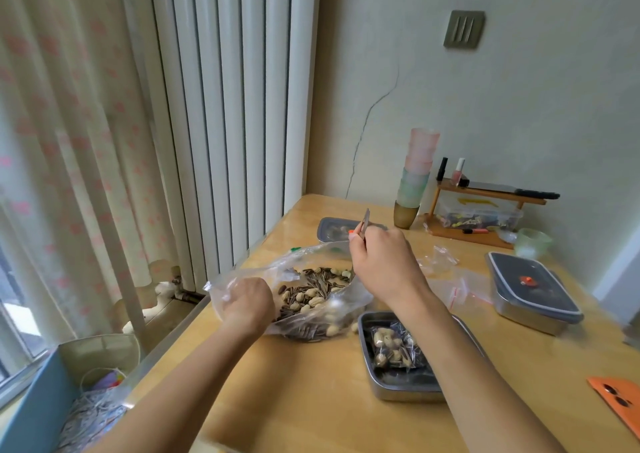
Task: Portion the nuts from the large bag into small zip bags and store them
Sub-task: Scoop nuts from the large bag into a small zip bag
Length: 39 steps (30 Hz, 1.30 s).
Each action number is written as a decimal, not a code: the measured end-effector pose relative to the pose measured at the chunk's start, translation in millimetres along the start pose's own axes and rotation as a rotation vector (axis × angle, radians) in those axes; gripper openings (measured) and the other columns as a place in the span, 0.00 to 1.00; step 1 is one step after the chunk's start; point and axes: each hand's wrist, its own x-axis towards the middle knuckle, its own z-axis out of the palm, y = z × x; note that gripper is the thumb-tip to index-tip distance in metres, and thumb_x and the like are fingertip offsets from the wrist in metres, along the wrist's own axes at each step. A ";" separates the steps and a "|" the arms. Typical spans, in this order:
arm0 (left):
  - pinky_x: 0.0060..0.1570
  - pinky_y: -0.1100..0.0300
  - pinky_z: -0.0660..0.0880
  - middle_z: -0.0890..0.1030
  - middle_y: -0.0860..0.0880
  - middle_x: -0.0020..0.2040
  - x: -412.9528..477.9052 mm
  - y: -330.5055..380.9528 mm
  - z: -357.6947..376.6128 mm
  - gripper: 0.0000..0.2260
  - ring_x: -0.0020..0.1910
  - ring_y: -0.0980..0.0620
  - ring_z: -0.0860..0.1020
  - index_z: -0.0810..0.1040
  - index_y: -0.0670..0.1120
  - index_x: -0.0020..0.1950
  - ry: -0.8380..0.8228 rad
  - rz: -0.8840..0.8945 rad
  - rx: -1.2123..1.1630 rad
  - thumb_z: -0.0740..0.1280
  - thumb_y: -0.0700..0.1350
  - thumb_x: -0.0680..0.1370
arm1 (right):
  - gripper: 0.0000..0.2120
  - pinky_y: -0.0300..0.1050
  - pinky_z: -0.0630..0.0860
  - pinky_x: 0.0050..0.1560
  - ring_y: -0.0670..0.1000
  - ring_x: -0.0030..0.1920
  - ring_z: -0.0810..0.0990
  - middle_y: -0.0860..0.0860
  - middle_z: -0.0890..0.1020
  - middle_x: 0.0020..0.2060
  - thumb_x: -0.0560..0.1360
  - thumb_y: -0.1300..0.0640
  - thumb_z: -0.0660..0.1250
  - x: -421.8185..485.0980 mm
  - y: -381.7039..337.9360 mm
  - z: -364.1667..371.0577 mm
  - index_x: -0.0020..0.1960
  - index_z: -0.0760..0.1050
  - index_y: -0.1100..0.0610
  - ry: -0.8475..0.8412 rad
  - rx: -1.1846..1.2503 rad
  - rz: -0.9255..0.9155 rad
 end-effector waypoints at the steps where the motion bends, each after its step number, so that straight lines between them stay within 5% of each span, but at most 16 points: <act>1: 0.44 0.58 0.72 0.80 0.44 0.54 0.5 0.3 -0.2 0.13 0.53 0.46 0.79 0.78 0.40 0.61 -0.004 -0.015 -0.043 0.60 0.35 0.79 | 0.21 0.46 0.66 0.34 0.54 0.31 0.75 0.53 0.75 0.30 0.85 0.54 0.58 -0.6 0.6 0.1 0.33 0.64 0.51 0.011 0.007 0.007; 5: 0.29 0.62 0.67 0.75 0.50 0.36 1.7 2.2 -5.5 0.05 0.33 0.52 0.72 0.74 0.44 0.41 0.015 -0.030 -0.204 0.63 0.41 0.78 | 0.21 0.46 0.68 0.33 0.54 0.30 0.75 0.54 0.77 0.30 0.85 0.55 0.58 -1.7 5.9 -1.6 0.33 0.66 0.54 0.037 0.052 0.036; 12: 0.31 0.61 0.68 0.76 0.48 0.29 16.0 23.2 -38.1 0.17 0.27 0.50 0.71 0.70 0.44 0.31 0.063 0.052 -0.497 0.64 0.48 0.79 | 0.20 0.58 0.82 0.42 0.58 0.34 0.83 0.57 0.82 0.33 0.85 0.54 0.57 -2.9 11.4 -2.1 0.38 0.75 0.60 0.047 0.145 0.139; 18: 0.29 0.63 0.66 0.70 0.50 0.25 17.2 44.0 -52.0 0.17 0.24 0.50 0.67 0.68 0.45 0.29 0.121 0.145 -0.475 0.65 0.46 0.76 | 0.16 0.43 0.82 0.39 0.45 0.27 0.83 0.53 0.84 0.31 0.86 0.54 0.56 -10.9 17.6 0.4 0.47 0.79 0.58 0.056 0.259 0.294; 23: 0.32 0.59 0.70 0.77 0.47 0.36 12.8 33.4 -47.2 0.12 0.33 0.50 0.74 0.71 0.43 0.38 0.060 0.175 -0.221 0.65 0.46 0.79 | 0.13 0.38 0.78 0.30 0.52 0.30 0.86 0.56 0.86 0.33 0.86 0.55 0.58 -10.9 31.2 6.6 0.49 0.79 0.58 0.023 0.538 0.486; 26: 0.38 0.55 0.71 0.72 0.47 0.41 8.1 26.4 -42.2 0.07 0.41 0.45 0.74 0.67 0.42 0.47 0.169 0.151 -0.182 0.65 0.40 0.77 | 0.13 0.42 0.79 0.31 0.55 0.32 0.87 0.56 0.86 0.32 0.85 0.55 0.58 -10.2 38.4 10.6 0.50 0.79 0.59 0.009 0.612 0.537; 28: 0.45 0.51 0.73 0.72 0.46 0.45 8.4 26.7 -37.9 0.10 0.45 0.43 0.74 0.65 0.43 0.53 0.243 0.186 -0.257 0.66 0.38 0.76 | 0.13 0.43 0.79 0.32 0.56 0.32 0.87 0.56 0.85 0.31 0.85 0.55 0.58 -8.0 43.0 14.1 0.50 0.79 0.60 0.004 0.632 0.561; 31: 0.44 0.57 0.69 0.75 0.46 0.53 7.0 31.8 -37.1 0.22 0.51 0.45 0.73 0.65 0.44 0.66 0.237 0.346 -0.405 0.71 0.38 0.76 | 0.13 0.44 0.80 0.32 0.57 0.33 0.87 0.56 0.85 0.31 0.86 0.55 0.58 -5.6 46.3 17.4 0.51 0.78 0.61 -0.003 0.682 0.605; 37: 0.33 0.57 0.76 0.78 0.44 0.45 9.3 30.5 -36.5 0.30 0.39 0.48 0.76 0.61 0.40 0.70 0.076 0.271 -0.573 0.74 0.38 0.75 | 0.13 0.43 0.80 0.33 0.57 0.34 0.88 0.60 0.86 0.35 0.86 0.58 0.57 -7.0 51.7 23.2 0.52 0.78 0.63 0.012 0.814 0.750; 39: 0.23 0.62 0.70 0.76 0.45 0.38 9.8 27.7 -31.8 0.32 0.33 0.51 0.74 0.56 0.41 0.73 0.049 0.257 -0.623 0.72 0.36 0.76 | 0.14 0.44 0.80 0.33 0.56 0.34 0.88 0.60 0.86 0.36 0.86 0.58 0.57 -8.8 55.9 23.9 0.52 0.78 0.64 0.049 0.820 0.782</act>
